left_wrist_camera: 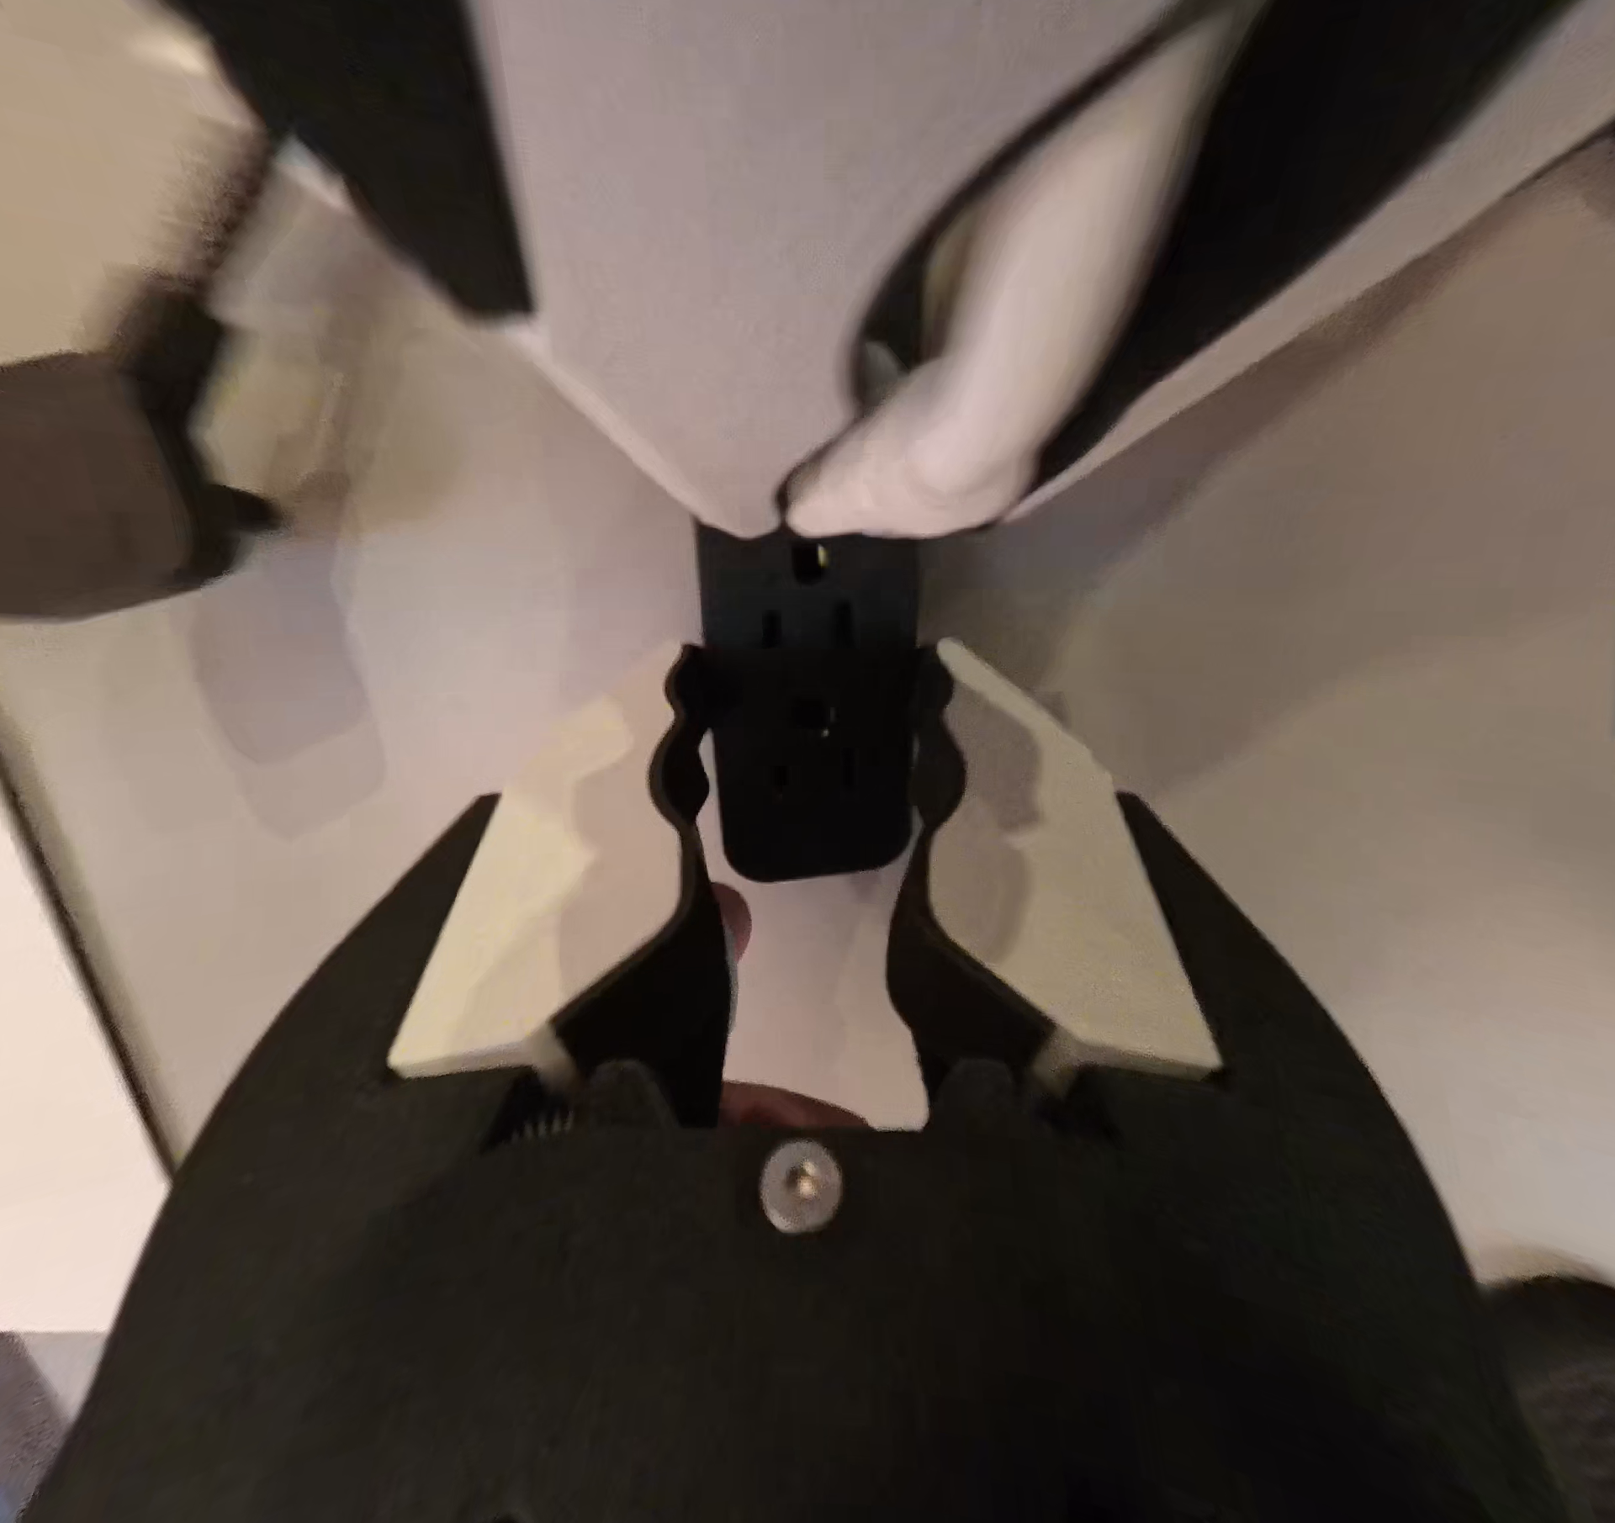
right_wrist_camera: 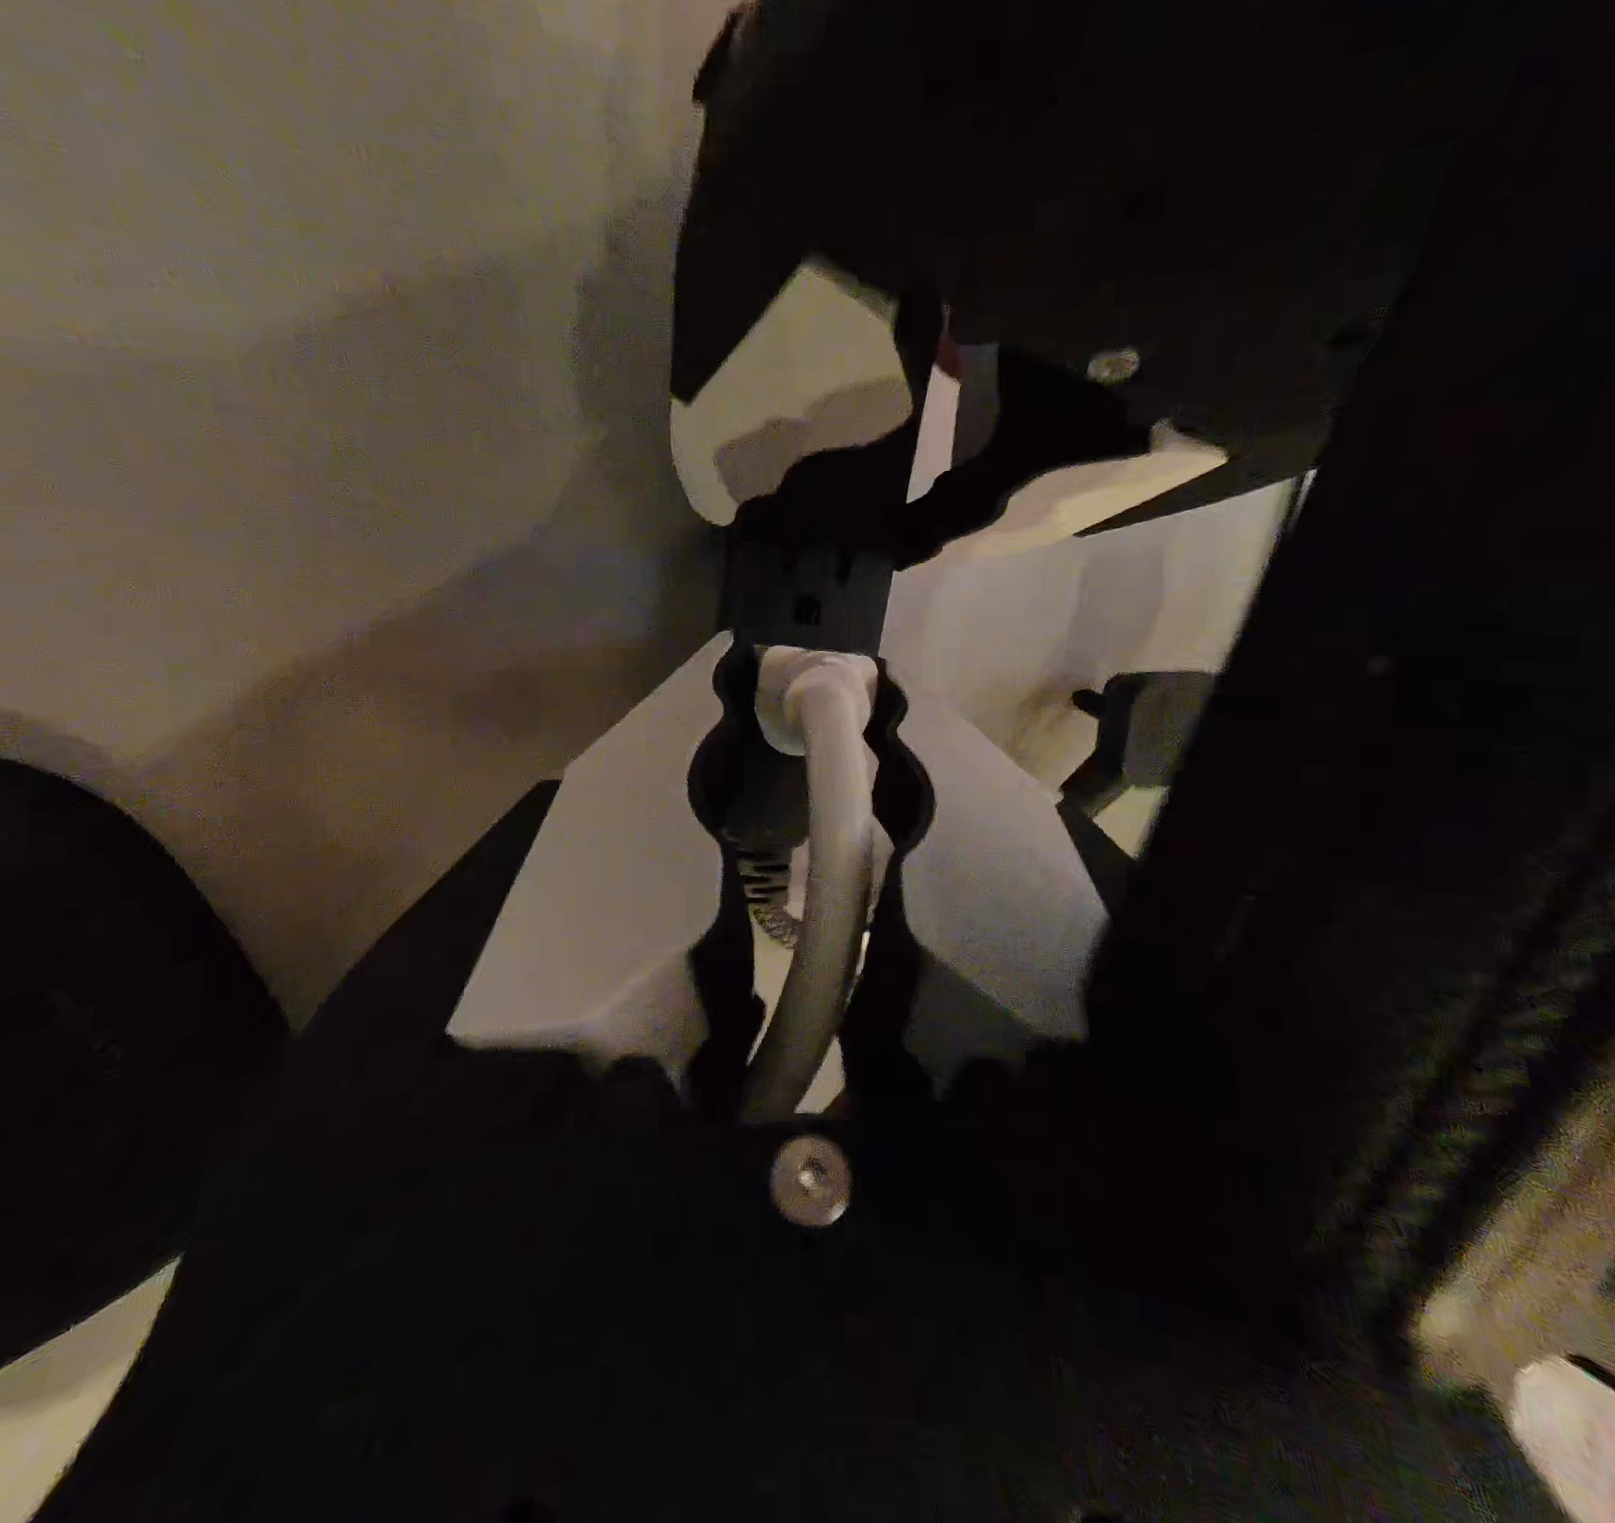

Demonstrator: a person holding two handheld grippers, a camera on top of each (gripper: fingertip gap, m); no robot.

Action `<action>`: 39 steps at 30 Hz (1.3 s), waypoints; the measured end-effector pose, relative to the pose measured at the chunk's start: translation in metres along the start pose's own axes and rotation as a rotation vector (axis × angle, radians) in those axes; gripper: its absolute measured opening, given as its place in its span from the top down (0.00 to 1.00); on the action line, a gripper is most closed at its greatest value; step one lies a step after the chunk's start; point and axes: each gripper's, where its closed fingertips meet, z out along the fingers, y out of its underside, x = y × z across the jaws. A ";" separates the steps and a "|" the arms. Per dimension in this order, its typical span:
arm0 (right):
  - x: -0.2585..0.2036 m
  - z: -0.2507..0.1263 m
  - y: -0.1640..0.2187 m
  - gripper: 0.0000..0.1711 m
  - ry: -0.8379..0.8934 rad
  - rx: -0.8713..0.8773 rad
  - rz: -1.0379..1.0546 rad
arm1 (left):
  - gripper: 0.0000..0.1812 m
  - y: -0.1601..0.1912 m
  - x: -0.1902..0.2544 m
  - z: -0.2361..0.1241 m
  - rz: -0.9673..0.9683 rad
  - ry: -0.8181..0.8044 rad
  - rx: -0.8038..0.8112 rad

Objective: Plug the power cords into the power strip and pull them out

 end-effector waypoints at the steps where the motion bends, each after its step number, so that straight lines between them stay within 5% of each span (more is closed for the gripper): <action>1: 0.001 0.000 0.001 0.87 0.037 -0.008 -0.027 | 0.74 0.000 -0.001 0.001 -0.018 0.014 0.001; 7: 0.004 0.002 0.001 0.87 -0.069 0.075 0.132 | 0.74 0.000 0.000 0.003 -0.018 0.009 0.000; 12: 0.010 0.003 0.004 0.87 -0.382 0.213 0.489 | 0.75 -0.002 -0.003 0.005 -0.028 -0.019 0.020; 39: 0.011 0.010 -0.011 0.88 -0.169 0.180 0.467 | 0.78 -0.003 -0.008 -0.011 -0.087 -0.126 0.233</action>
